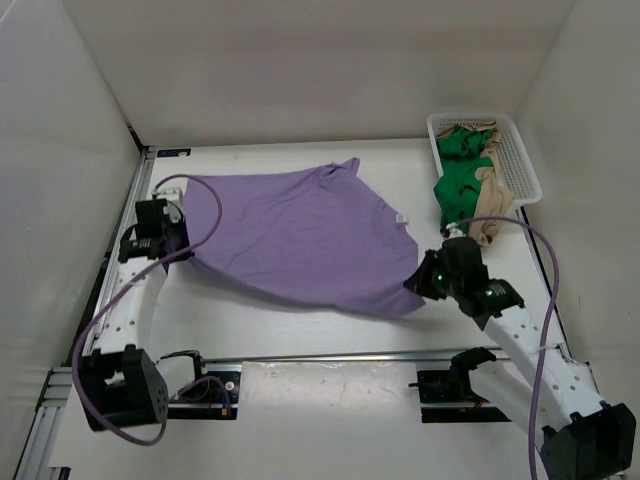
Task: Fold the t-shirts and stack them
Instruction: Flatten out the tshirt
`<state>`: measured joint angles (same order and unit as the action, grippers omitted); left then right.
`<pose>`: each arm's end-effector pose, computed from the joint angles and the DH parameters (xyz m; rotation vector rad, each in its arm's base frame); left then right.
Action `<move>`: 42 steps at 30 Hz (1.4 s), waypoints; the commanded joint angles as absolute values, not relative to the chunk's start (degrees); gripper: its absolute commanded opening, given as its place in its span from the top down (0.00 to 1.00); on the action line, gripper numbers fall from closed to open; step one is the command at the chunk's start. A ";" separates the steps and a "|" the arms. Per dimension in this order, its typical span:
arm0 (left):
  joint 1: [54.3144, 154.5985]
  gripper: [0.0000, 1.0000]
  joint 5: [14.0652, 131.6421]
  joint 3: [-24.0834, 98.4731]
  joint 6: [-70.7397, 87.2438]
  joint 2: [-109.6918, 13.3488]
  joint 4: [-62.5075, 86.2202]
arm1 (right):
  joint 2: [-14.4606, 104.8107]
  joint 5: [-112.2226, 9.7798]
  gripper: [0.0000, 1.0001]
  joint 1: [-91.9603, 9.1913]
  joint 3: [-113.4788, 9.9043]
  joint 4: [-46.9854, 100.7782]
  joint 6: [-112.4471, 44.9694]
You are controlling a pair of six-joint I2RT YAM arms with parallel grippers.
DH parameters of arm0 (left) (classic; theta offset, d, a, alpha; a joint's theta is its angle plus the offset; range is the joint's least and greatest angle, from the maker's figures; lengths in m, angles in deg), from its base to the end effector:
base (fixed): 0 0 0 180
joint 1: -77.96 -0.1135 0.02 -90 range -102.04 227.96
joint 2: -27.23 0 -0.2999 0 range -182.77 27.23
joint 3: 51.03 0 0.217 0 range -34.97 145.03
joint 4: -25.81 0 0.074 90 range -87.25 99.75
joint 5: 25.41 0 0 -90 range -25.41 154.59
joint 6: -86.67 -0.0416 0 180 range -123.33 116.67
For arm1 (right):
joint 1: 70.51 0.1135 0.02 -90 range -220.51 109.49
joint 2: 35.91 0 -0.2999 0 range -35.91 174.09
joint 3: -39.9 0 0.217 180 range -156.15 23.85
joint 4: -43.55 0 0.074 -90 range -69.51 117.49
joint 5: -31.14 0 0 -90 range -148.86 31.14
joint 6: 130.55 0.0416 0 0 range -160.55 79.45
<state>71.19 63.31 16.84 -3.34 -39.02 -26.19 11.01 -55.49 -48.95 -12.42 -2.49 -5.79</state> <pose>0.1884 0.0233 0.3051 -0.1544 2.4466 0.0796 0.1096 0.0460 0.2777 0.2382 2.3347 0.5698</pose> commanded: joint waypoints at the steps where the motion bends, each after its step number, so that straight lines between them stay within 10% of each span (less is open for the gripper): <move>1: 68.82 0.90 60.55 8.64 -3.33 -34.65 -24.79 | 9.81 -56.58 1.00 -46.00 -5.17 -2.30 -0.75; 7: 65.31 0.90 58.96 1.85 -3.33 -28.22 -24.79 | 8.73 -57.01 1.00 -44.76 -2.34 -2.30 1.46; 12: 66.44 0.90 64.86 19.02 -3.33 -41.89 -25.40 | 36.54 -54.40 1.00 -51.86 -26.43 -0.53 -12.66; 18: 68.29 0.90 63.37 93.96 -3.33 -74.69 -32.43 | 82.87 -49.49 1.00 -62.83 -141.46 -24.41 -7.32; 22: 68.82 0.90 65.11 110.32 -3.33 -78.86 -30.51 | 55.19 -50.22 1.00 -65.95 -89.18 21.19 5.50; 32: 72.42 0.90 69.16 79.30 -3.33 -65.67 -25.40 | 58.23 -50.78 1.00 -60.59 -96.67 5.61 -6.45; 42: 72.95 0.90 66.54 45.30 -3.33 -47.32 -25.40 | 28.11 -55.87 1.00 -54.08 -48.09 3.32 -11.81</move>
